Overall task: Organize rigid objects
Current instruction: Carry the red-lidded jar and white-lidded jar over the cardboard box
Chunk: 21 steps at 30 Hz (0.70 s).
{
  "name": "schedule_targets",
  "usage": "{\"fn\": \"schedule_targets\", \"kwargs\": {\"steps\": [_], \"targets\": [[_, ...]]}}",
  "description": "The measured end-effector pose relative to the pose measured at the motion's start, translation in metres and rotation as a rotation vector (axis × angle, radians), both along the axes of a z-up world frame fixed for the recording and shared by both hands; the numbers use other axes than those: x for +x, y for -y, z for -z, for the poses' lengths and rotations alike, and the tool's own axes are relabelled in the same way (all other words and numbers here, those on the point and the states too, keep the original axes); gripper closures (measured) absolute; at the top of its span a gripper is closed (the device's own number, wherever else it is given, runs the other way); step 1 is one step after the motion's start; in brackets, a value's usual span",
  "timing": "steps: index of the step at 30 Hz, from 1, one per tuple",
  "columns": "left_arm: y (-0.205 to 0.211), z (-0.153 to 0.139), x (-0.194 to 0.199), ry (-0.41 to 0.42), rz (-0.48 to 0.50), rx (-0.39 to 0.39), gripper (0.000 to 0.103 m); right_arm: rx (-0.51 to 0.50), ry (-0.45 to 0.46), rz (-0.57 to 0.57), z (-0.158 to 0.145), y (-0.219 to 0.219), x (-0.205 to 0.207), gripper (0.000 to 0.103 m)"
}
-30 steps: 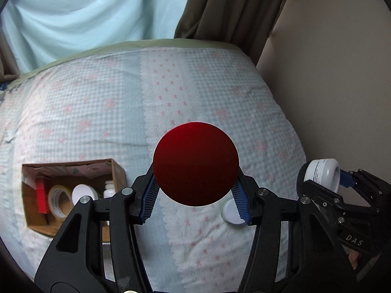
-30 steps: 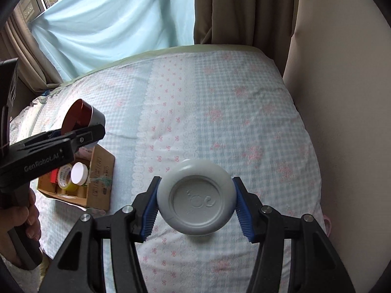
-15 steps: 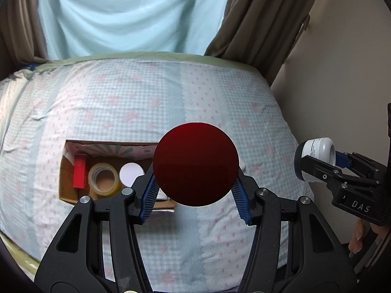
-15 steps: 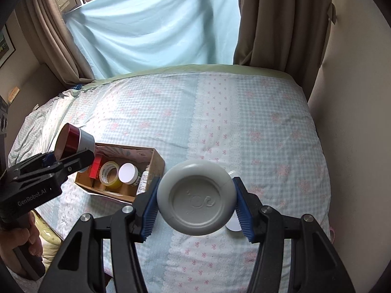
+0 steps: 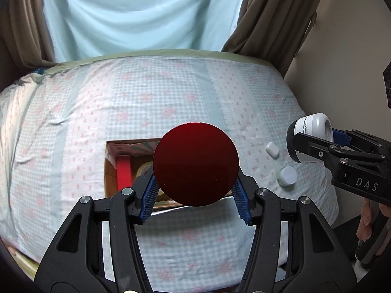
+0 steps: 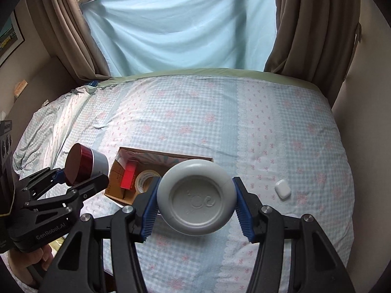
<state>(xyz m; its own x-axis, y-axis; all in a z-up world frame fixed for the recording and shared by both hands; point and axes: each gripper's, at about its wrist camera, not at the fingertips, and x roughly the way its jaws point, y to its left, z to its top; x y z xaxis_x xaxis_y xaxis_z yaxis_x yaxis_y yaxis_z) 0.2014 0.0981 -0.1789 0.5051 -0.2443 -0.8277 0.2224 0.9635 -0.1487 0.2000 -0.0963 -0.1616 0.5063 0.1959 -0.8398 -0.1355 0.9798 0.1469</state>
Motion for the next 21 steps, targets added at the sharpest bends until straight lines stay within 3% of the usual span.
{"fn": "schedule_targets", "kwargs": {"steps": [12,21], "targets": [[-0.064,0.051,0.037,-0.045,0.036,0.019,0.052,-0.046,-0.076,-0.034,0.055,-0.073,0.039,0.051],[-0.075,0.112,0.075,-0.114,0.068,0.064,0.052,-0.045,-0.17,-0.084,0.117,-0.1,0.079,0.051]]}}
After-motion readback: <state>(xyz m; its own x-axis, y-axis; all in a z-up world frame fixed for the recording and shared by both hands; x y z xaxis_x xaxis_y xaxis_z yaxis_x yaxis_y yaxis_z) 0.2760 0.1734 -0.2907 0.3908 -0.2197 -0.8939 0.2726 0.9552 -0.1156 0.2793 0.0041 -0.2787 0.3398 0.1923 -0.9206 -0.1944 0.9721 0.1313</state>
